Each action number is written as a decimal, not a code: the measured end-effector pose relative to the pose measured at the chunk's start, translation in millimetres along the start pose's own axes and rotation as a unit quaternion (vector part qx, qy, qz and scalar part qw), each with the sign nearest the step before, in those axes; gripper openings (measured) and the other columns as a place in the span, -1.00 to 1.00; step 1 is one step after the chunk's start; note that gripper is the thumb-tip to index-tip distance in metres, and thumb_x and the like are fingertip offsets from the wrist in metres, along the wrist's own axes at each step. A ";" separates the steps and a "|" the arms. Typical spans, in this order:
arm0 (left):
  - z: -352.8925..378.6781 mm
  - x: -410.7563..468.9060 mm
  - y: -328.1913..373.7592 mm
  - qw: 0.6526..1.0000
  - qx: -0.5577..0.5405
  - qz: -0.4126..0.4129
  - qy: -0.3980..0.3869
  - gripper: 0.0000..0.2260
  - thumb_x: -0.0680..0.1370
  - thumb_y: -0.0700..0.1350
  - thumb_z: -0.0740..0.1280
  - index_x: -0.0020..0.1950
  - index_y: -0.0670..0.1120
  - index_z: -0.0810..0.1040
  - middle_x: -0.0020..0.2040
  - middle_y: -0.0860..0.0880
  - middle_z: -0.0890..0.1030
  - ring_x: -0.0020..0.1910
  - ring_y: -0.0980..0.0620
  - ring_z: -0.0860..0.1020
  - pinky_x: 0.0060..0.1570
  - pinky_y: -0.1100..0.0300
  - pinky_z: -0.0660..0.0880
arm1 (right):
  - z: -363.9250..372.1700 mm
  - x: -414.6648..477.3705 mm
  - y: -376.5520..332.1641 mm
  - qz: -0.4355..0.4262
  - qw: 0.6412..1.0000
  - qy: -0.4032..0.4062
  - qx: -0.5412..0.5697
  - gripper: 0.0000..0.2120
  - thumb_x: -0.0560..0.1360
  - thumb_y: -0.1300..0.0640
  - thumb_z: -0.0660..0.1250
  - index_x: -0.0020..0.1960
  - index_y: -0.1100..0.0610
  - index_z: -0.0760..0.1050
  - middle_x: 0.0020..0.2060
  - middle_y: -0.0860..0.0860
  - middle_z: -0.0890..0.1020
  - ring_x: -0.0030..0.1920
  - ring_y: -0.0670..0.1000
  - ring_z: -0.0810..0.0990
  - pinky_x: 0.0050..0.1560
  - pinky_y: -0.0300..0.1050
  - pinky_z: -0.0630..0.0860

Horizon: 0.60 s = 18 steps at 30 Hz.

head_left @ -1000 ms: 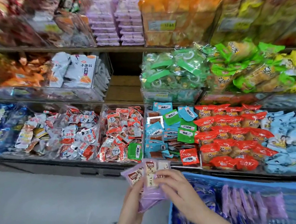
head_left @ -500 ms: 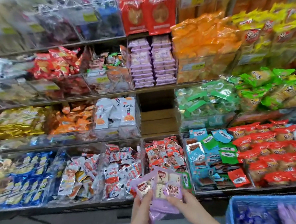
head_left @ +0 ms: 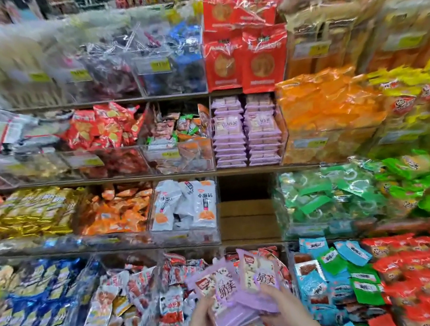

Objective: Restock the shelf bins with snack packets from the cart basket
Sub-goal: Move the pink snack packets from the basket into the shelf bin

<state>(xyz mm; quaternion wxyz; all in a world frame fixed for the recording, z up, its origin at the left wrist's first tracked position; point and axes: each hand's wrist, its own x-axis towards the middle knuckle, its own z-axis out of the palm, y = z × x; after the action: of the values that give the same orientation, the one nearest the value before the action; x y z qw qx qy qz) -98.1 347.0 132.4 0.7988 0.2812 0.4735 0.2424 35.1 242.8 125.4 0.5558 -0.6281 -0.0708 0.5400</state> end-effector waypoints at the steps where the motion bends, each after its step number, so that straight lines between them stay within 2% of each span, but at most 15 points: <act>1: 2.6 9.0 10.7 1.000 0.001 0.008 -0.007 -0.70 0.62 -0.33 0.05 0.32 -0.39 0.36 0.25 -0.34 0.44 -0.12 -0.08 0.68 -0.20 0.10 0.61 | 0.3 11.8 -11.2 -0.005 1.000 0.008 0.000 -0.41 0.41 0.17 0.39 0.38 0.30 0.33 0.00 0.18 0.63 -0.07 0.14 0.63 -0.22 -0.07 0.61; 3: 11.3 22.9 32.4 0.999 -0.004 0.029 -0.027 -0.74 0.58 -0.33 0.07 0.10 -0.42 0.49 0.08 -0.37 0.55 -0.25 -0.21 0.67 -0.39 0.04 0.61 | -6.6 36.6 -33.6 -0.031 0.999 0.010 0.003 -0.64 0.47 0.33 0.29 0.25 0.39 0.45 -0.06 0.27 0.65 -0.14 0.19 0.61 -0.21 -0.04 0.58; 5: 19.4 31.9 52.2 0.999 -0.004 0.040 -0.021 -0.77 0.57 -0.26 0.15 0.08 -0.32 0.54 -0.01 -0.33 0.64 -0.23 -0.27 0.66 -0.42 -0.02 0.61 | -9.1 61.3 -65.3 -0.018 1.000 0.008 0.012 -0.72 0.53 0.39 0.17 0.22 0.42 0.45 0.10 0.37 0.57 -0.14 0.24 0.56 -0.12 0.04 0.51; 8: 31.2 43.0 79.7 0.996 0.012 0.080 -0.026 -0.73 0.55 -0.14 0.20 0.20 -0.18 0.52 -0.08 -0.12 0.71 -0.13 -0.12 0.69 -0.25 0.05 0.60 | -10.1 82.9 -110.8 -0.044 0.999 0.021 0.021 -0.69 0.54 0.36 0.12 0.22 0.23 0.47 0.14 0.25 0.58 0.07 0.19 0.55 0.04 0.00 0.42; 9: 37.2 47.1 89.3 0.996 0.003 0.087 -0.036 -0.71 0.56 -0.14 0.18 0.22 -0.21 0.49 -0.14 -0.11 0.72 -0.17 -0.05 0.70 -0.27 0.09 0.60 | -13.3 85.2 -123.0 -0.071 0.997 0.008 0.023 -0.70 0.51 0.34 0.15 0.17 0.15 0.51 0.10 0.17 0.63 0.10 0.18 0.58 0.05 0.01 0.44; 11: 43.8 51.4 106.4 0.994 0.008 0.102 -0.035 -0.78 0.62 -0.14 0.10 0.21 -0.18 0.40 -0.37 -0.06 0.69 -0.38 0.10 0.67 -0.49 0.20 0.56 | -17.3 88.1 -148.4 -0.125 0.992 -0.015 0.005 -0.74 0.52 0.28 0.19 0.08 0.04 0.55 0.00 0.05 0.69 0.05 0.10 0.64 0.06 0.02 0.50; 12: 45.8 50.6 114.0 0.993 0.005 0.110 -0.046 -0.79 0.63 -0.14 0.09 0.21 -0.18 0.37 -0.36 -0.09 0.68 -0.39 0.07 0.67 -0.52 0.19 0.56 | -18.5 88.1 -160.0 -0.149 0.989 -0.014 -0.015 -0.77 0.53 0.25 0.22 0.06 0.02 0.56 -0.04 0.00 0.71 0.02 0.05 0.65 0.06 0.00 0.52; 13: 47.0 52.2 122.2 0.991 -0.001 0.115 -0.063 -0.76 0.62 -0.16 0.11 0.24 -0.20 0.38 -0.22 -0.18 0.70 -0.26 -0.05 0.70 -0.39 0.09 0.61 | -18.2 91.1 -174.7 -0.175 0.984 -0.005 -0.037 -0.80 0.54 0.22 0.25 0.06 0.00 0.56 -0.07 -0.05 0.71 -0.01 0.01 0.67 0.02 -0.06 0.55; 14: 49.7 52.1 131.2 0.990 -0.005 0.119 -0.073 -0.70 0.59 -0.16 0.13 0.30 -0.21 0.38 0.00 -0.28 0.66 -0.07 -0.20 0.67 -0.15 -0.05 0.63 | -17.4 93.5 -188.6 -0.208 0.977 0.004 -0.056 -0.82 0.54 0.21 0.27 0.06 0.00 0.56 -0.09 -0.07 0.71 -0.05 -0.03 0.67 -0.07 -0.13 0.58; 15: 50.7 55.1 139.9 0.991 -0.009 0.121 -0.061 -0.65 0.59 -0.15 0.15 0.36 -0.21 0.37 0.20 -0.32 0.56 0.12 -0.28 0.59 0.11 -0.18 0.53 | -16.7 95.8 -202.9 -0.238 0.969 0.017 -0.069 -0.82 0.53 0.22 0.29 0.07 0.03 0.56 -0.10 -0.07 0.71 -0.08 -0.05 0.68 -0.15 -0.19 0.58; 16: 51.0 56.4 149.7 0.990 -0.016 0.129 -0.056 -0.64 0.60 -0.14 0.14 0.38 -0.22 0.36 0.31 -0.30 0.48 0.25 -0.31 0.50 0.29 -0.23 0.39 | -15.3 98.0 -217.9 -0.262 0.962 0.036 -0.071 -0.83 0.53 0.22 0.30 0.10 0.08 0.54 -0.09 -0.03 0.71 -0.08 -0.04 0.68 -0.20 -0.20 0.56; 17: 51.2 57.7 159.6 0.988 -0.018 0.142 -0.063 -0.68 0.62 -0.14 0.13 0.33 -0.22 0.40 0.32 -0.28 0.45 0.29 -0.32 0.44 0.36 -0.23 0.29 | -14.2 100.8 -232.5 -0.277 0.957 0.055 -0.060 -0.82 0.53 0.23 0.31 0.13 0.13 0.51 -0.06 0.01 0.70 -0.07 0.00 0.67 -0.22 -0.19 0.56; 18: 53.3 58.2 169.0 0.986 -0.010 0.148 -0.070 -0.77 0.61 -0.15 0.13 0.17 -0.23 0.47 0.23 -0.26 0.48 0.23 -0.33 0.46 0.36 -0.23 0.28 | -13.4 105.0 -246.3 -0.286 0.955 0.072 -0.043 -0.80 0.52 0.22 0.32 0.15 0.17 0.47 -0.03 0.06 0.68 -0.06 0.04 0.66 -0.24 -0.17 0.56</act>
<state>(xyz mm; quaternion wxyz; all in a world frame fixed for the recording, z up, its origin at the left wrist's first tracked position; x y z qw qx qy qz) -45.7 495.7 231.9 0.7880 0.3561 0.3670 0.3428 213.9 398.4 250.5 0.6630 -0.6421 -0.2303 0.3085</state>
